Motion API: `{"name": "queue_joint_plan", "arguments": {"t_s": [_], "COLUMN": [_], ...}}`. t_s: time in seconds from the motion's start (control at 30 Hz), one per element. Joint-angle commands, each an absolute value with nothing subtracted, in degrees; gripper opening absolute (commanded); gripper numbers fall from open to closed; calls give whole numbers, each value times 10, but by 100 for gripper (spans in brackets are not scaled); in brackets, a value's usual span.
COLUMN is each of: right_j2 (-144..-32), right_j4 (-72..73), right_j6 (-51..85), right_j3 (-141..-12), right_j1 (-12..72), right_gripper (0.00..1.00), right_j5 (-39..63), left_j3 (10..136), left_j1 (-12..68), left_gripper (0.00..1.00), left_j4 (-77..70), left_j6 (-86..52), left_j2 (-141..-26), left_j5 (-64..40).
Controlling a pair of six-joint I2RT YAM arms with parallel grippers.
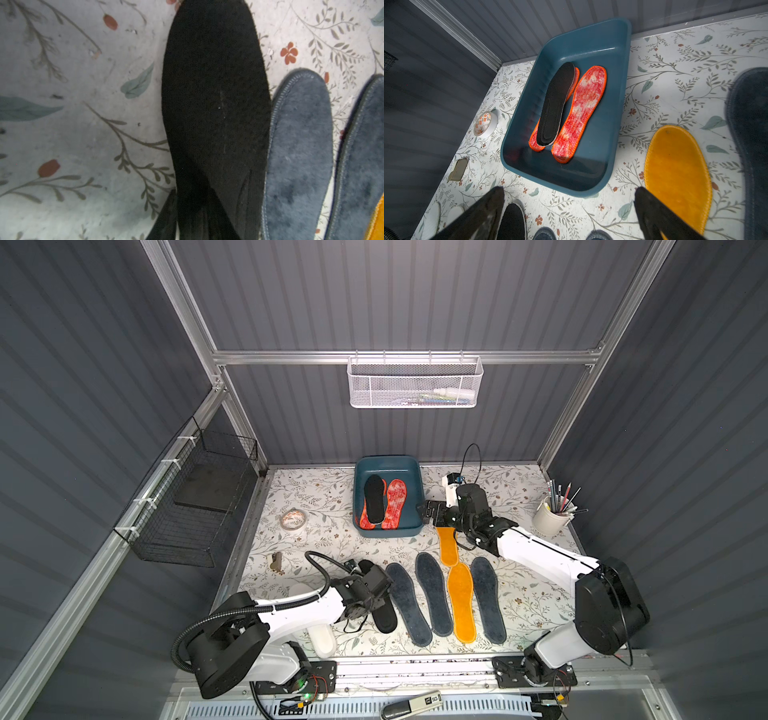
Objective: Put the insoles into the storage box
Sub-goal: Pick up the insole from the center of the board.
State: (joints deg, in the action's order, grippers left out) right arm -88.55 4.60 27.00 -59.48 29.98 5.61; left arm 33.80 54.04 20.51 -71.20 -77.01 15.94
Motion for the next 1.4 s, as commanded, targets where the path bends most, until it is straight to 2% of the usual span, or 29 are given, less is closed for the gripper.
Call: {"name": "queue_joint_plan", "arguments": {"t_s": [0.0, 0.27, 0.53, 0.73, 0.9, 1.07, 1.37], "right_j2": [-893, -896, -894, -895, -896, -893, -868], "right_j4": [38, 41, 39, 40, 38, 36, 56], "right_j6": [272, 275, 276, 278, 279, 278, 269], "right_j3": [-602, -604, -604, -607, -610, -613, -599], "right_j1": [297, 295, 295, 295, 294, 294, 294], "right_gripper": [99, 99, 99, 99, 99, 99, 99], "right_j5": [59, 63, 63, 66, 70, 73, 109], "left_j3": [340, 333, 318, 291, 278, 290, 269], "left_j1": [534, 521, 513, 501, 486, 439, 381], "left_gripper": [20, 0, 0, 0, 0, 0, 0], "left_j4": [235, 253, 256, 279, 257, 213, 125], "left_j6": [-711, -709, -696, -692, -632, -523, -454], "left_j2": [-765, -724, -677, -578, -496, -461, -411], "left_j5": [169, 190, 203, 239, 242, 188, 82]}}
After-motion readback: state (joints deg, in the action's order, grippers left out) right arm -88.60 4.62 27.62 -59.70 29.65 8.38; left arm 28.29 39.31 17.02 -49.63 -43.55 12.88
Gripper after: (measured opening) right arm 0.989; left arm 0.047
